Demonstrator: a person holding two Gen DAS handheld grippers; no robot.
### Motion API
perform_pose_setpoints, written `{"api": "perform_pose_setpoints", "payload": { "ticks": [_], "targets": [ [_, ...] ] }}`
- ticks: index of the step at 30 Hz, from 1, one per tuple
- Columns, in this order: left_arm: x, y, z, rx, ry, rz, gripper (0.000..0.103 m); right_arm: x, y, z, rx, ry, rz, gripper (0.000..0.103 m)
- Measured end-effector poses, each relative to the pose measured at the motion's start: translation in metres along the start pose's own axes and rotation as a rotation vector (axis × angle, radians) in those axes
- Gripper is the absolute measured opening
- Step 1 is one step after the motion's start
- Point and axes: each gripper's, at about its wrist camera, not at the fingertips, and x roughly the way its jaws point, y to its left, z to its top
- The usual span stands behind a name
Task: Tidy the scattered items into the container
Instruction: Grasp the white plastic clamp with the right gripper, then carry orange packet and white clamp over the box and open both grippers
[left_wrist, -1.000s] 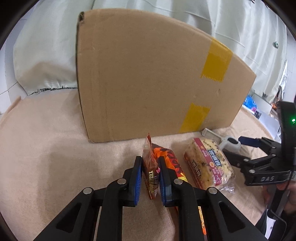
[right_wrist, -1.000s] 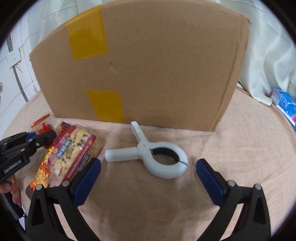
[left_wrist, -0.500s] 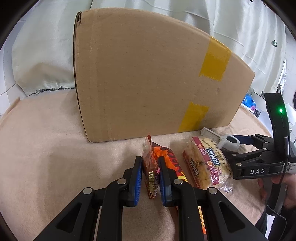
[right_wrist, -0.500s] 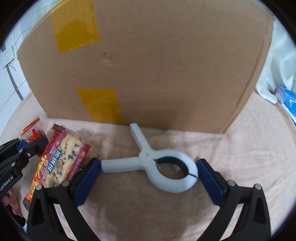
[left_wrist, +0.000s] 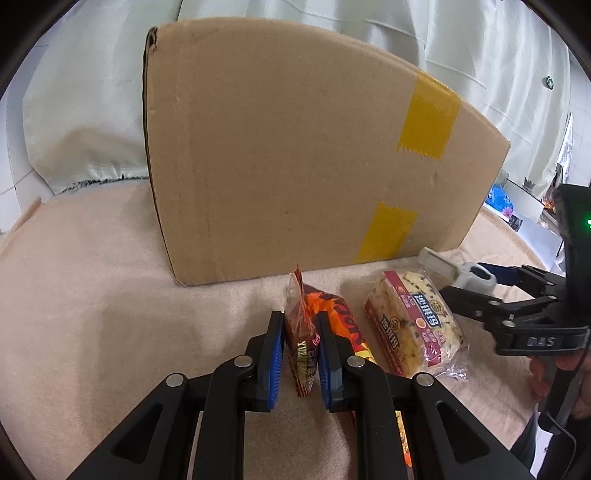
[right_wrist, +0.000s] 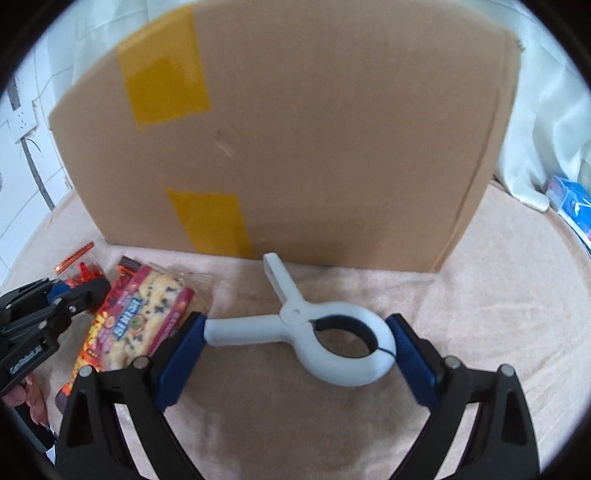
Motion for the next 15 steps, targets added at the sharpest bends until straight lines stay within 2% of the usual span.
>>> {"api": "perform_pose_setpoints", "payload": {
  "ticks": [8,15],
  "targets": [
    [-0.023,-0.006,0.006,0.011,-0.022,0.027,0.017,-0.045,-0.005,-0.004,-0.003,-0.080,0.021,0.097],
    [-0.040,-0.011,0.001,0.018,-0.025,0.052,0.017,-0.063,-0.003,-0.017,-0.015,-0.100,0.044,0.097]
  ]
}}
